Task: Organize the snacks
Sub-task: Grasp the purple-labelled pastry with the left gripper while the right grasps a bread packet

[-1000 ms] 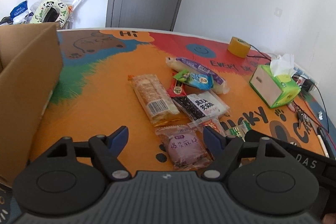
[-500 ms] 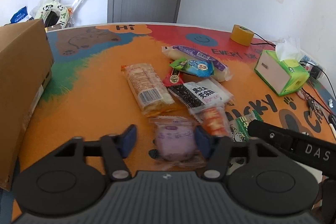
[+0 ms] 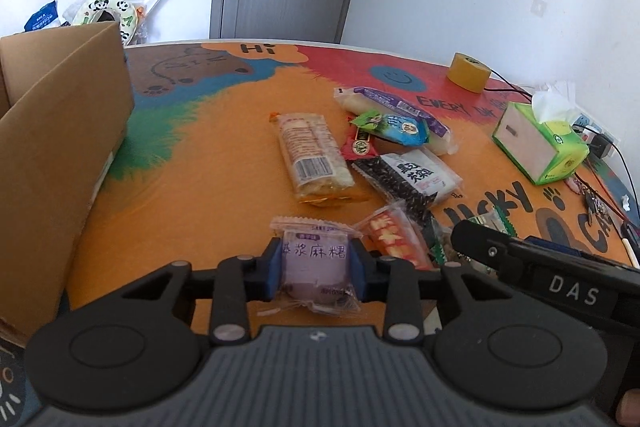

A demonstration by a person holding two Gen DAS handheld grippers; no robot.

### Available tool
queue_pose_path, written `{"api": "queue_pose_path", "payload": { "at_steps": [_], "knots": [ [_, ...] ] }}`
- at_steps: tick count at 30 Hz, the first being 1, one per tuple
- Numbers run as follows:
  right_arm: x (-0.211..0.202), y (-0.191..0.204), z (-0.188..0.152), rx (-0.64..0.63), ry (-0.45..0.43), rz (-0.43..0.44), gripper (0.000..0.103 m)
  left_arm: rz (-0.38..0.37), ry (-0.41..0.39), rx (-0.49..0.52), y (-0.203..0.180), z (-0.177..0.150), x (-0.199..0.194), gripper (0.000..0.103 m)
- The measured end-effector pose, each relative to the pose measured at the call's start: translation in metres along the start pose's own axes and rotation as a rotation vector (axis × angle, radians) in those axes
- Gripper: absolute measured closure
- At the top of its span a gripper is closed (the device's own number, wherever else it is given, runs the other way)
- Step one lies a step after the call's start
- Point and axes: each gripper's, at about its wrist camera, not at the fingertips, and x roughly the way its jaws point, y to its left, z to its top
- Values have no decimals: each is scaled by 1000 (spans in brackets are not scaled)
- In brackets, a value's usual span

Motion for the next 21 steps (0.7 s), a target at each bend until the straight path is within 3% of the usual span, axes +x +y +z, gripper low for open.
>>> {"api": "queue_pose_path", "payload": {
  "at_steps": [8,16,17,21],
  "knots": [
    [7,17,-5,-92,2,-68,13,8,-2,-2,10,-3,-6,69],
    [7,21,-9,-150,32,-55,30,70,-10,61,6,-7,-5,66],
    [6,21,-9,-154,29,-50,39,75,-12,68,5,-8,-5,66],
    [1,20,-9,-153,28,-48,43,83,-15,81,2,-11,-6,65]
  ]
}}
